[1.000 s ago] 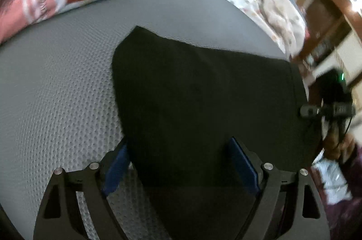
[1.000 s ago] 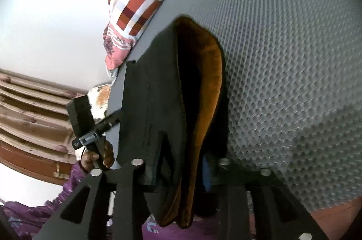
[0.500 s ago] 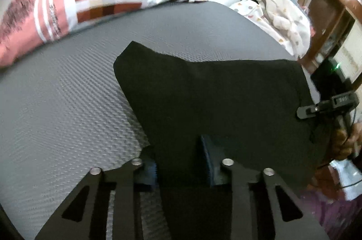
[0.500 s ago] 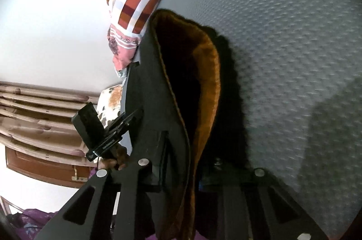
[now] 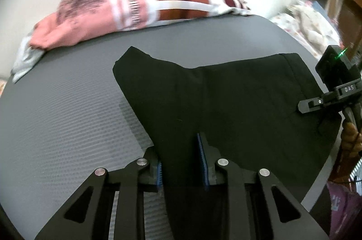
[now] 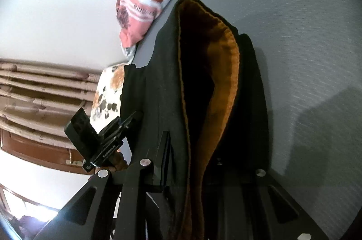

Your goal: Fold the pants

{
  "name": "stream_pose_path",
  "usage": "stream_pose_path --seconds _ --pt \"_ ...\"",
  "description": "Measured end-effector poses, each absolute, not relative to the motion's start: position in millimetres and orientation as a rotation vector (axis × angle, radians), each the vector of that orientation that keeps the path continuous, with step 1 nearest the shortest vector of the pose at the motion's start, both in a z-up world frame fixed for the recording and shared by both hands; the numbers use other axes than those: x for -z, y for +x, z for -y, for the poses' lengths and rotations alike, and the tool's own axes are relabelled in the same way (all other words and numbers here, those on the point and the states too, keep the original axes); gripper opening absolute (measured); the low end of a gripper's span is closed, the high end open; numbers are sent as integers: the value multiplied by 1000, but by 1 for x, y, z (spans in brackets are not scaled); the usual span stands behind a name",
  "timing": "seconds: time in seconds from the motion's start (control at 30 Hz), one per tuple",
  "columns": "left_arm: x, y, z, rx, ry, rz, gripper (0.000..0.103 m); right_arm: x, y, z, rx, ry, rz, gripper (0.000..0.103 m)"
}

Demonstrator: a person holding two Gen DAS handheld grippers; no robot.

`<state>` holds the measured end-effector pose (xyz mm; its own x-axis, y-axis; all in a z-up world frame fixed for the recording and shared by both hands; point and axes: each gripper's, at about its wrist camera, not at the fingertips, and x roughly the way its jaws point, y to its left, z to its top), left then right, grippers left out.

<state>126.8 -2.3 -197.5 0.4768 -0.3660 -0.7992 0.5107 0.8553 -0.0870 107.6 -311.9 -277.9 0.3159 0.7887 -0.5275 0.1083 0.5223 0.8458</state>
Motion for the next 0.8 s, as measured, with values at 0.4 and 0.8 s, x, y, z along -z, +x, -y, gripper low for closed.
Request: stream_pose_path --seconds 0.4,0.8 --pt "202 159 -81 369 117 -893 26 294 162 230 -648 953 -1228 20" --pt "204 163 -93 346 118 -874 26 295 172 215 -662 904 -1249 14"
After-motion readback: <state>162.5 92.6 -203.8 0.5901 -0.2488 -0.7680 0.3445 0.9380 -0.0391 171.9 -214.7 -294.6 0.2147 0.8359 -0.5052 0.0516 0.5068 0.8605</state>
